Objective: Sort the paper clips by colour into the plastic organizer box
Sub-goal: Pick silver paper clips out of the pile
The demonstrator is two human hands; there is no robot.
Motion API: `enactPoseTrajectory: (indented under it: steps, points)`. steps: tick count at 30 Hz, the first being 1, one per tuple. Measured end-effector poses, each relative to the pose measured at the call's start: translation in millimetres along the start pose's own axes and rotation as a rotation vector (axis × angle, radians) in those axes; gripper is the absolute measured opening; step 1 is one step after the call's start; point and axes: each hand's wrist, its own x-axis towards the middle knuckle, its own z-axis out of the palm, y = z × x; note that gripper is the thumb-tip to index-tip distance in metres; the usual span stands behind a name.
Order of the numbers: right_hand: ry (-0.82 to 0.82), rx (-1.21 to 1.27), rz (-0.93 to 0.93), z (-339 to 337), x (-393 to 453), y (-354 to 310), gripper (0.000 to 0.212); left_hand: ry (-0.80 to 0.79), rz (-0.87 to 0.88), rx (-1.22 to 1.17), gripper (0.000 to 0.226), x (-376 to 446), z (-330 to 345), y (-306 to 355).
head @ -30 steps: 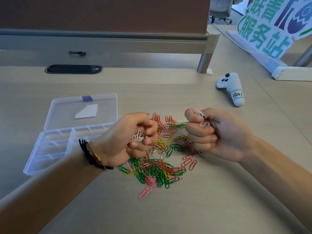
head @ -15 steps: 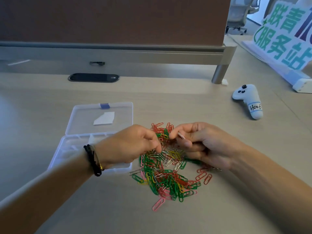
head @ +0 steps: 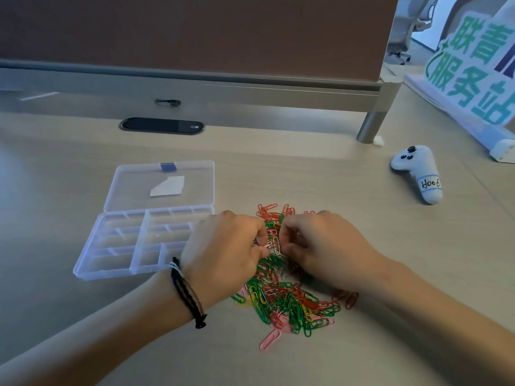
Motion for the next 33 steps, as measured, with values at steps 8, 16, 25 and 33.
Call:
enactPoseTrajectory:
  steps: [8,16,25,33]
  points:
    - [-0.105,-0.055,0.036,-25,-4,-3,0.011,-0.111,-0.034,-0.02,0.007,2,-7,1]
    - [0.016,-0.095,0.067,-11,7,-11,0.017,-0.031,0.026,-0.23,0.017,-7,-9,-1]
    - [0.034,-0.153,0.065,-13,12,-21,0.009,-0.473,-0.153,-1.201,0.029,4,-19,-3]
    - [-0.095,-0.003,0.098,-24,18,-12,0.01,-0.669,-0.176,-1.788,0.033,15,-8,-16]
